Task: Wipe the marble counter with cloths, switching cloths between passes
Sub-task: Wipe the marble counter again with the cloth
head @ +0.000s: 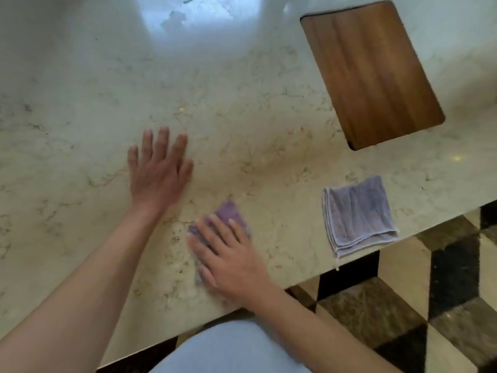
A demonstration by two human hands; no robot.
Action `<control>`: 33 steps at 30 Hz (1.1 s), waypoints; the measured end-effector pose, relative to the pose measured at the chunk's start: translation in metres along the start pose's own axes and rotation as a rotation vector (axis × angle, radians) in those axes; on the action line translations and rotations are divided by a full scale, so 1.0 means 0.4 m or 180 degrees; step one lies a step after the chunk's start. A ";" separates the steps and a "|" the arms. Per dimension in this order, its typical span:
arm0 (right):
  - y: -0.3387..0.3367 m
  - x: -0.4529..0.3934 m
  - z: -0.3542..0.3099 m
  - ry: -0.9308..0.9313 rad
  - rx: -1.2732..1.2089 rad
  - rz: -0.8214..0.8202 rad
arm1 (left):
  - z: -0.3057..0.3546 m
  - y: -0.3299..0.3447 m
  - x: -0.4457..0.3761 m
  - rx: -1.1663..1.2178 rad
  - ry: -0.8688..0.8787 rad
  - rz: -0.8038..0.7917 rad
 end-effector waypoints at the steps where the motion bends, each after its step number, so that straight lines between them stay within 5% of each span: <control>1: 0.009 0.070 -0.017 -0.0263 0.0003 -0.0138 | -0.001 -0.001 0.001 -0.0006 -0.0007 0.0000; 4: 0.013 0.169 0.124 -0.0177 0.0135 -0.0091 | -0.001 -0.001 -0.001 -0.0007 -0.0034 -0.0072; 7: -0.017 0.109 0.315 0.0916 0.0210 0.0106 | 0.001 0.000 0.001 -0.0015 -0.0156 -0.0167; 10: -0.021 0.008 0.286 0.1712 0.0043 0.0254 | 0.012 0.000 0.009 0.0097 -0.0348 -0.0319; 15: 0.026 0.084 0.029 0.0341 -0.0068 -0.0111 | 0.059 -0.001 0.148 0.0376 -0.0435 -0.0345; 20: 0.011 0.113 0.068 0.0670 -0.0376 -0.0350 | 0.087 -0.019 0.384 0.0493 -0.0757 -0.0110; 23: -0.047 0.094 0.111 0.0970 -0.1521 -0.0429 | 0.107 -0.036 0.490 0.0975 -0.1132 0.0253; 27: -0.174 0.053 0.240 0.1871 -0.2128 0.0366 | 0.149 -0.039 0.566 0.2238 -0.1992 0.0300; 33: -0.130 -0.076 0.156 0.1096 -0.1395 -0.1086 | 0.229 -0.008 0.575 0.2519 -0.2437 -0.0277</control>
Point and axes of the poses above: each hand's wrist, its own x-axis away from the middle knuckle, its own y-axis out of the palm, z = x × y, the point moved 7 cm from there along -x, towards the middle knuckle, and after that the axes turned 5 degrees about y, right-handed, at the moved point
